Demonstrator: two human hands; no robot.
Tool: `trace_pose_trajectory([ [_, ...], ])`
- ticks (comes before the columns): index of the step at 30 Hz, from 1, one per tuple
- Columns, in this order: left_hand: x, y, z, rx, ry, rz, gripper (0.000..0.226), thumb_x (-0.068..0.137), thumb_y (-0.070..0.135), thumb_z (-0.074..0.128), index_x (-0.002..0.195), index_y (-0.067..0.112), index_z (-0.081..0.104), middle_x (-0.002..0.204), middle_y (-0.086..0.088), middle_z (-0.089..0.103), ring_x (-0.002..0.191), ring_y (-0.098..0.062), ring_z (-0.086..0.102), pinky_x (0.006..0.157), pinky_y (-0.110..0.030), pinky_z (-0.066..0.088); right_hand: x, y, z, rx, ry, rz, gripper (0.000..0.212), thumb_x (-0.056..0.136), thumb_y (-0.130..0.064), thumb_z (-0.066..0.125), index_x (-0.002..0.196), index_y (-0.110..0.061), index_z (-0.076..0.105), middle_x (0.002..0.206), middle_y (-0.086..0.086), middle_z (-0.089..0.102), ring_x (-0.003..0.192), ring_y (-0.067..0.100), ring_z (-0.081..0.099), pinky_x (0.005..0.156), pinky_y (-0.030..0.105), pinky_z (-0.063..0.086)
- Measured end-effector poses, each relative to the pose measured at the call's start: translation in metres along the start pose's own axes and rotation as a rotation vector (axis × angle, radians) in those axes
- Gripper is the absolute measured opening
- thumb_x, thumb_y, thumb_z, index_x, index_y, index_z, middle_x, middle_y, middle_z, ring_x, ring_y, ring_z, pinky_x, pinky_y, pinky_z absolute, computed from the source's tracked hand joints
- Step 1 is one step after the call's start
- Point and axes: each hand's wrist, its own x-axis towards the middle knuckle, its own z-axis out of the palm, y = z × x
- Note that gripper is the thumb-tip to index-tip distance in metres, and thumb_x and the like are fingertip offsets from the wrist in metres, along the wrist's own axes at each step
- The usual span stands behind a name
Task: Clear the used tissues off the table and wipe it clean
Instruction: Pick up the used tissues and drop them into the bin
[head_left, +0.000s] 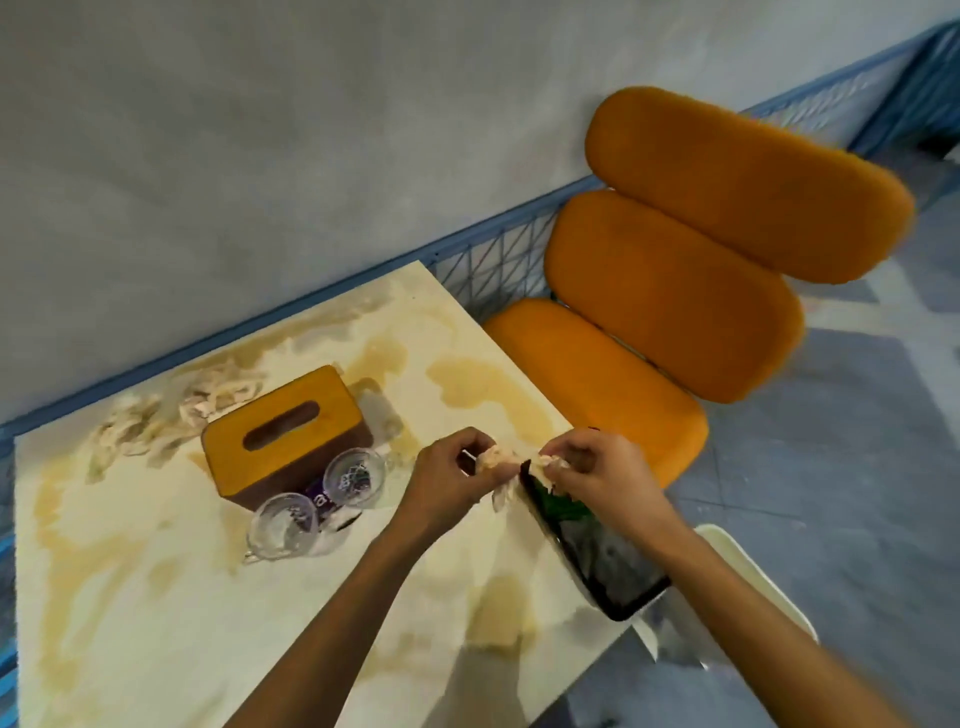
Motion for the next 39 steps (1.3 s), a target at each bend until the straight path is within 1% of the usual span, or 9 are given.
trace_pose_trajectory([
  [4, -0.007, 0.021, 0.086, -0.014, -0.032, -0.03, 0.02, 0.076, 0.03, 0.081, 0.086, 0.023, 0.066, 0.078, 0.008, 0.066, 0.068, -0.009, 0.059, 0.059, -0.033, 0.053, -0.033, 0.068, -0.057, 0.055, 0.019, 0.065, 0.008, 0.085, -0.021, 0.073, 0.091, -0.026, 0.072, 0.077, -0.009, 0.07, 0.063, 0.018, 0.066, 0.058, 0.034, 0.052],
  [7, -0.015, 0.033, 0.151, 0.0, -0.084, -0.069, 0.023, 0.076, 0.027, 0.081, 0.092, 0.024, 0.066, 0.085, 0.011, 0.067, 0.074, -0.002, 0.061, 0.063, -0.018, 0.049, -0.057, 0.119, -0.093, 0.123, 0.042, 0.141, 0.006, 0.085, -0.019, 0.072, 0.088, -0.023, 0.072, 0.077, -0.004, 0.07, 0.062, 0.014, 0.067, 0.055, 0.026, 0.05],
  [10, -0.021, 0.043, 0.211, 0.029, -0.152, -0.059, 0.02, 0.078, 0.029, 0.079, 0.094, 0.026, 0.066, 0.09, 0.01, 0.069, 0.083, -0.005, 0.065, 0.069, -0.02, 0.053, -0.078, 0.171, -0.12, 0.128, 0.062, 0.211, 0.004, 0.085, -0.022, 0.073, 0.087, -0.024, 0.073, 0.076, -0.003, 0.071, 0.065, 0.013, 0.068, 0.06, 0.029, 0.055],
  [15, -0.02, 0.052, 0.3, 0.081, -0.267, -0.031, 0.025, 0.08, 0.03, 0.077, 0.101, 0.02, 0.067, 0.089, 0.006, 0.069, 0.068, -0.002, 0.058, 0.062, -0.012, 0.045, -0.116, 0.259, -0.15, 0.083, 0.101, 0.384, 0.007, 0.081, -0.025, 0.075, 0.087, -0.027, 0.071, 0.082, -0.009, 0.07, 0.071, 0.009, 0.068, 0.067, 0.031, 0.057],
  [21, 0.001, 0.027, 0.386, 0.244, -0.389, -0.101, 0.032, 0.08, 0.026, 0.075, 0.109, 0.016, 0.066, 0.103, -0.001, 0.07, 0.089, -0.013, 0.062, 0.078, -0.023, 0.046, -0.148, 0.34, -0.15, 0.118, 0.115, 0.579, 0.012, 0.077, -0.019, 0.079, 0.084, -0.02, 0.069, 0.081, 0.001, 0.071, 0.074, 0.017, 0.069, 0.071, 0.035, 0.055],
  [24, 0.01, 0.012, 0.417, 0.25, -0.398, -0.194, 0.034, 0.081, 0.023, 0.075, 0.112, 0.015, 0.064, 0.11, -0.003, 0.069, 0.1, -0.018, 0.063, 0.086, -0.027, 0.048, -0.158, 0.368, -0.144, 0.106, 0.083, 0.664, 0.009, 0.081, -0.02, 0.076, 0.086, -0.019, 0.069, 0.086, 0.001, 0.071, 0.079, 0.017, 0.068, 0.077, 0.035, 0.056],
  [27, 0.021, 0.004, 0.437, 0.26, -0.382, -0.228, 0.034, 0.082, 0.019, 0.074, 0.114, 0.011, 0.063, 0.111, -0.005, 0.068, 0.1, -0.018, 0.062, 0.082, -0.022, 0.045, -0.159, 0.386, -0.138, 0.106, 0.091, 0.701, 0.009, 0.082, -0.02, 0.075, 0.089, -0.02, 0.069, 0.092, 0.001, 0.072, 0.081, 0.015, 0.066, 0.077, 0.03, 0.055],
  [34, 0.026, -0.02, 0.461, 0.342, -0.494, -0.327, 0.071, 0.087, 0.024, 0.07, 0.147, 0.012, 0.034, 0.144, -0.014, 0.042, 0.133, -0.028, 0.042, 0.106, -0.032, 0.033, -0.163, 0.412, -0.136, 0.082, 0.076, 0.756, 0.018, 0.084, -0.017, 0.072, 0.101, -0.013, 0.07, 0.093, 0.002, 0.069, 0.08, 0.013, 0.062, 0.071, 0.021, 0.042],
  [39, 0.02, -0.03, 0.453, 0.349, -0.48, -0.357, 0.058, 0.088, 0.019, 0.067, 0.141, 0.013, 0.044, 0.138, -0.01, 0.049, 0.124, -0.025, 0.05, 0.1, -0.031, 0.039, -0.16, 0.419, -0.134, 0.082, 0.061, 0.766, 0.015, 0.086, -0.017, 0.07, 0.099, -0.013, 0.068, 0.097, 0.006, 0.07, 0.082, 0.014, 0.061, 0.073, 0.023, 0.042],
])
